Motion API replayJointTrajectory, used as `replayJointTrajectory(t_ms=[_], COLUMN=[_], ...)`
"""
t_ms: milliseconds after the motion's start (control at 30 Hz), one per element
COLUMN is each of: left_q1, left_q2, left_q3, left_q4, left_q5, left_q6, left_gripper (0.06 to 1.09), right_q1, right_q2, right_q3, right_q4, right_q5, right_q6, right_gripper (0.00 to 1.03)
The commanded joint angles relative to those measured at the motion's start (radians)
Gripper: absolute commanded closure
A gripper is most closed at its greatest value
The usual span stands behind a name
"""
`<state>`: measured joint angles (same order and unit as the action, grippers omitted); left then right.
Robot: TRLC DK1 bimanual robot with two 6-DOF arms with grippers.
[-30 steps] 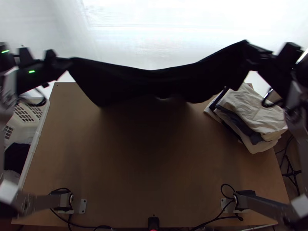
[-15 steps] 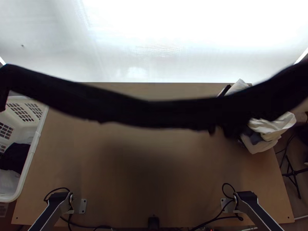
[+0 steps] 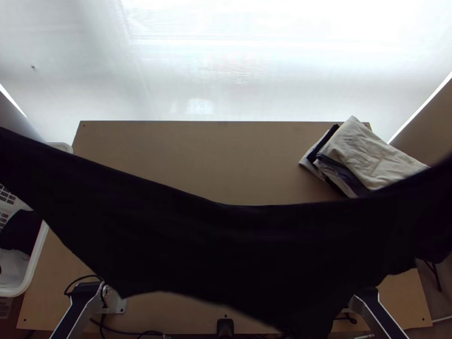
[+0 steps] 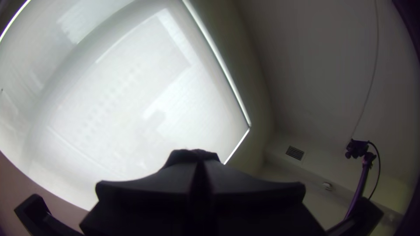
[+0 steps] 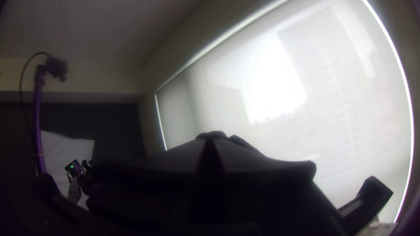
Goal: Fold the t-shirt
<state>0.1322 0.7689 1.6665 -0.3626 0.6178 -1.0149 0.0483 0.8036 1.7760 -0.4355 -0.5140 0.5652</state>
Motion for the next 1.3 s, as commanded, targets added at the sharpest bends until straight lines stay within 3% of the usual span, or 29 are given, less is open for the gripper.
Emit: replayJointTrajectory(t_ms=[0,233,433,700,1033,1267], left_q1=[0.0,0.007,0.053,0.053,0.035,0.009], left_q2=[-0.02,-0.039,0.142,0.463,0.77,0.908], left_q3=[-0.154,-0.686,-0.906,-0.883,-0.669,-0.542], left_q4=[-0.095,-0.018,0.148,0.358,0.381,0.369], left_q5=[0.014,0.042,0.048,-0.016,-0.115,-0.128], left_q6=[-0.001,0.059,0.154,0.174,0.182,0.208], left_gripper=[1.05,1.05,1.05,1.05,1.05,1.05], right_q1=[0.009,0.012,-0.01,-0.042,-0.065,-0.061], right_q2=[0.051,0.12,0.24,0.474,0.763,0.945], right_q3=[-0.19,-0.563,-0.593,-0.489,-0.351,-0.251], right_q4=[-0.118,-0.138,-0.117,-0.051,0.032,0.032], right_q5=[-0.055,-0.104,-0.119,-0.138,-0.138,-0.115], right_q6=[0.005,-0.088,-0.172,-0.225,-0.26,-0.249], right_gripper=[1.0,1.0,1.0,1.0,1.0,1.0])
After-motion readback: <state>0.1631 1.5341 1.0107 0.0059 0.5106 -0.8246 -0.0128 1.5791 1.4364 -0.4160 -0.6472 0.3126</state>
